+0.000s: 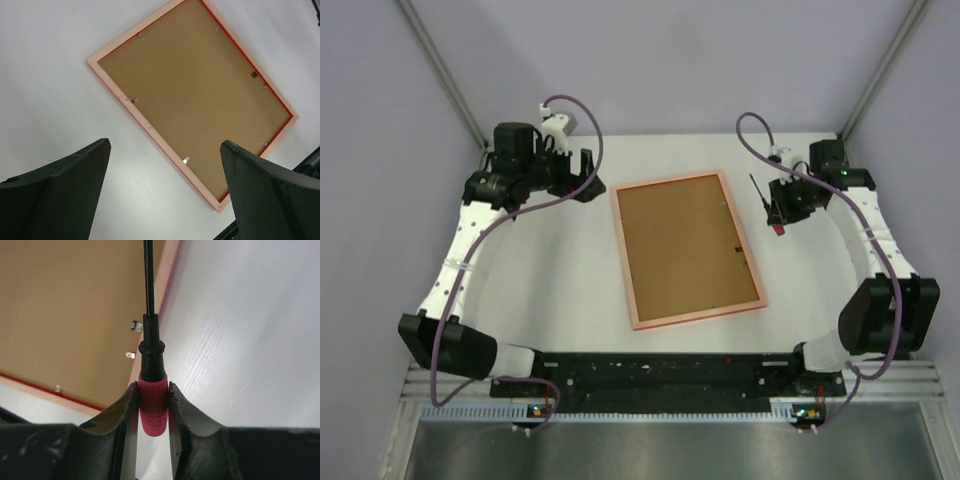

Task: Take the photo out of the frame
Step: Pick up the screwdriver from the center of the board.

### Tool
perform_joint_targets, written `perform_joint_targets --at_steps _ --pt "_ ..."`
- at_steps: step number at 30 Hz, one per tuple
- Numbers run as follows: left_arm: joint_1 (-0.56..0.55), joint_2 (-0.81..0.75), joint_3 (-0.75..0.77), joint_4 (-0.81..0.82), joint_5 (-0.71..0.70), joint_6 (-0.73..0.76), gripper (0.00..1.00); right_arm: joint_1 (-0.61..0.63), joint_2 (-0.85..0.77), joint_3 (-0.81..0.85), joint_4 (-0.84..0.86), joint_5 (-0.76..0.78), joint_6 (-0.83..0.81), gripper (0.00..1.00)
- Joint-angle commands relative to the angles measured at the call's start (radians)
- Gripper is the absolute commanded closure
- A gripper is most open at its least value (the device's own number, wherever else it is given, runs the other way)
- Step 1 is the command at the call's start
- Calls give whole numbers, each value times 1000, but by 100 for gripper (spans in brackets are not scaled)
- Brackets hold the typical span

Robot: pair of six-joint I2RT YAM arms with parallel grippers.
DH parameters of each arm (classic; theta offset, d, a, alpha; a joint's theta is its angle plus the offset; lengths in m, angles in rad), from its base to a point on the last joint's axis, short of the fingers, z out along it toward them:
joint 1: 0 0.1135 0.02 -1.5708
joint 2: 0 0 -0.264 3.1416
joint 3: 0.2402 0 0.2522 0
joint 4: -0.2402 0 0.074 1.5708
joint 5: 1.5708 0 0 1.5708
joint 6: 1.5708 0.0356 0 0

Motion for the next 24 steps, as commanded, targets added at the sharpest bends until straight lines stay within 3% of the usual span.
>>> perform_joint_targets --at_steps 1,8,19,24 --pt "-81 63 105 41 166 30 2 4 -92 85 -147 -260 -154 100" --pt "-249 238 316 -19 251 52 2 6 -190 73 -193 -453 -268 100" --pt "-261 407 456 55 443 -48 2 44 -219 13 -227 -599 -391 100" --pt "-261 448 515 50 467 -53 2 68 -202 18 -233 -619 -415 100"
